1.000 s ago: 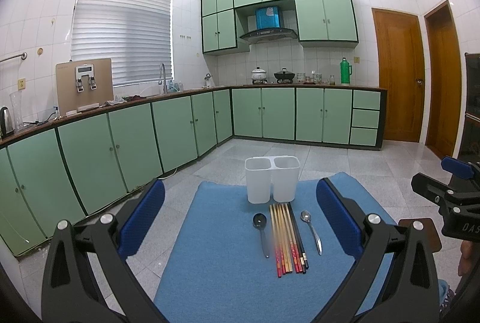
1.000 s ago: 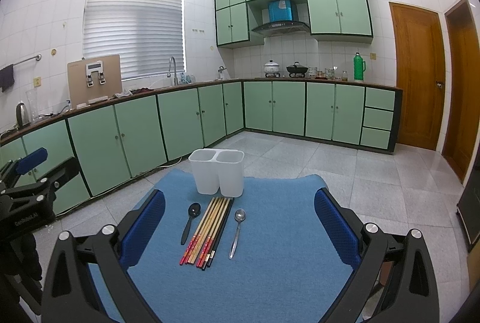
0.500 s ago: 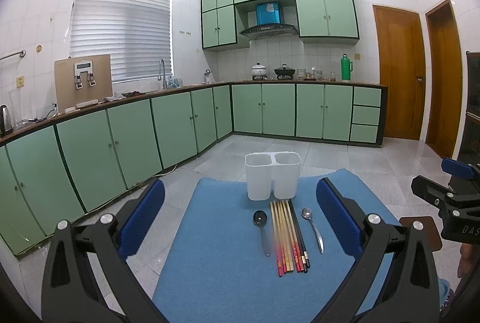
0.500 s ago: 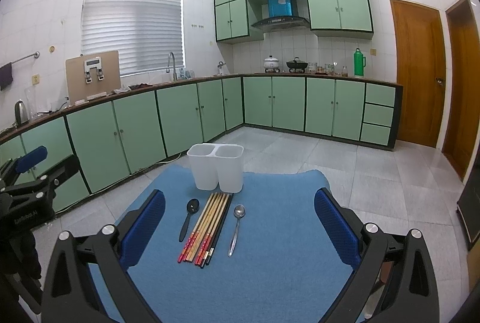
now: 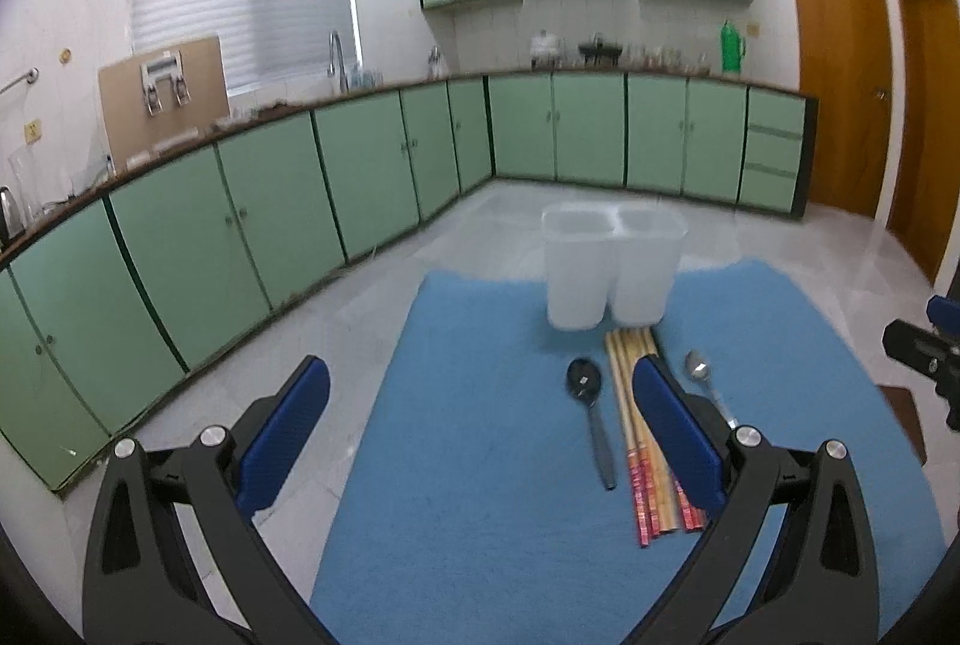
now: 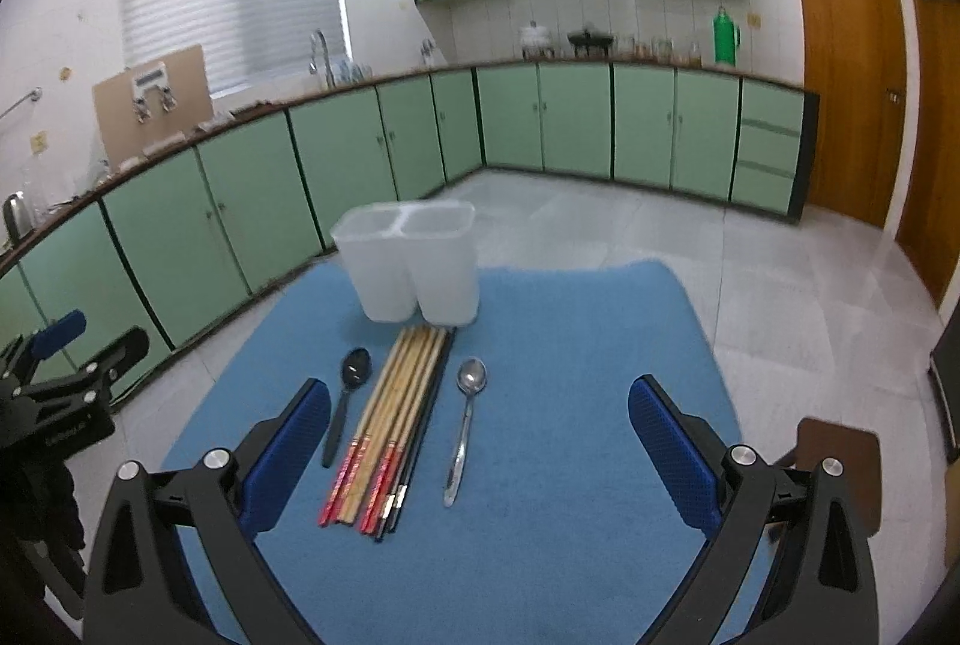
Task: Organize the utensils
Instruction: 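Grasp the black spoon with the left tool while the right tool grasps the silver spoon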
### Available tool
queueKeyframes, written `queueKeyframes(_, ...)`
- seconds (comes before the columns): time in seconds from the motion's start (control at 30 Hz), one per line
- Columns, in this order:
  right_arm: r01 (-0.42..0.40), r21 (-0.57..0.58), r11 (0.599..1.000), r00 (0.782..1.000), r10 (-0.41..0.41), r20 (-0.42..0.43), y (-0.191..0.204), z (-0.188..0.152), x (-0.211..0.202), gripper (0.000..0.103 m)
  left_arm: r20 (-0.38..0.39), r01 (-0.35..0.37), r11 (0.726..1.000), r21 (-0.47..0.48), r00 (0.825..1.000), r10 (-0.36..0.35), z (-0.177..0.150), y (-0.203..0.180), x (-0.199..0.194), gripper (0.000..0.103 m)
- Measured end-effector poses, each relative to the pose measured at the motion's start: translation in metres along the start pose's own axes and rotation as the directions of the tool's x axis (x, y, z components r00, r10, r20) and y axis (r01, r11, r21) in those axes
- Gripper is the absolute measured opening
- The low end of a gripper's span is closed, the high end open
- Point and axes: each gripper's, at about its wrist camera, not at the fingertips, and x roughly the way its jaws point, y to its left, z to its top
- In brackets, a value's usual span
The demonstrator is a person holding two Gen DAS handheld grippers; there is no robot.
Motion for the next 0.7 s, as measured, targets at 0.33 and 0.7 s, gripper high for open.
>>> queueKeyframes(0.33,0.000,0.003,1.000,0.980,0.001,-0.197,0.003,0.001,0.118,0.078,-0.171,0.027,1.000,-0.010,0.985,-0.028,-0.008,-0.008,0.092,0.092)
queueKeyframes(0.7,-0.001,0.010,1.000,0.934,0.005,-0.357,0.001,-0.007,0.196,0.043,-0.274,0.054,0.998,-0.031,0.960,-0.061,-0.018,-0.010,0.146,0.078)
